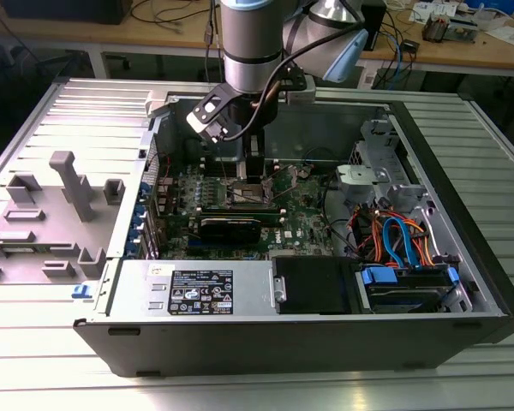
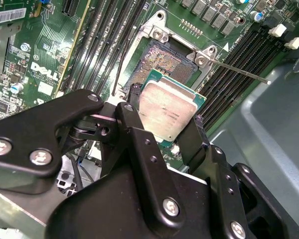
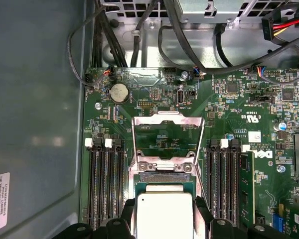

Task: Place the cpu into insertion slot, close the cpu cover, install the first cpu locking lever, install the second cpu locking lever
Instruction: 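Place the cpu into insertion slot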

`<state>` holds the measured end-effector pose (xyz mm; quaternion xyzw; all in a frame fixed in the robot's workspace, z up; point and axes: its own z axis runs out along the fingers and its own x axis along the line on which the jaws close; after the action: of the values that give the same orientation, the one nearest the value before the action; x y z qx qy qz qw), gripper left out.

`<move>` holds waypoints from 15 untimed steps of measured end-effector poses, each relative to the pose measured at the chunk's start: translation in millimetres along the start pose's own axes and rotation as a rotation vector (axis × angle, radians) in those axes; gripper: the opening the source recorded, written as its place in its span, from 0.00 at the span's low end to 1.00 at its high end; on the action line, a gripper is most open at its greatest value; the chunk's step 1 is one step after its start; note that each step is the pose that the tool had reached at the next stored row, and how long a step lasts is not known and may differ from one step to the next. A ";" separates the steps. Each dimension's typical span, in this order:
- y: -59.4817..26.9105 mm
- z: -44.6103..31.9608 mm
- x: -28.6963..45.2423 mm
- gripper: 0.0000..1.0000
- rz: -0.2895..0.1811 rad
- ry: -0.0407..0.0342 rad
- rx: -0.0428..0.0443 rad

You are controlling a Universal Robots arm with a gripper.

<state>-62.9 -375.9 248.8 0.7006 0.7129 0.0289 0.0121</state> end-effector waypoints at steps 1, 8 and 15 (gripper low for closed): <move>0.0 0.3 0.0 0.55 0.000 0.0001 -0.0001; -0.6 10.4 0.0 0.55 0.000 -0.0024 0.0020; -2.5 24.6 -0.4 0.55 0.003 -0.0025 0.0038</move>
<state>-64.0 -375.7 224.1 0.7017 0.7119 0.0267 0.0116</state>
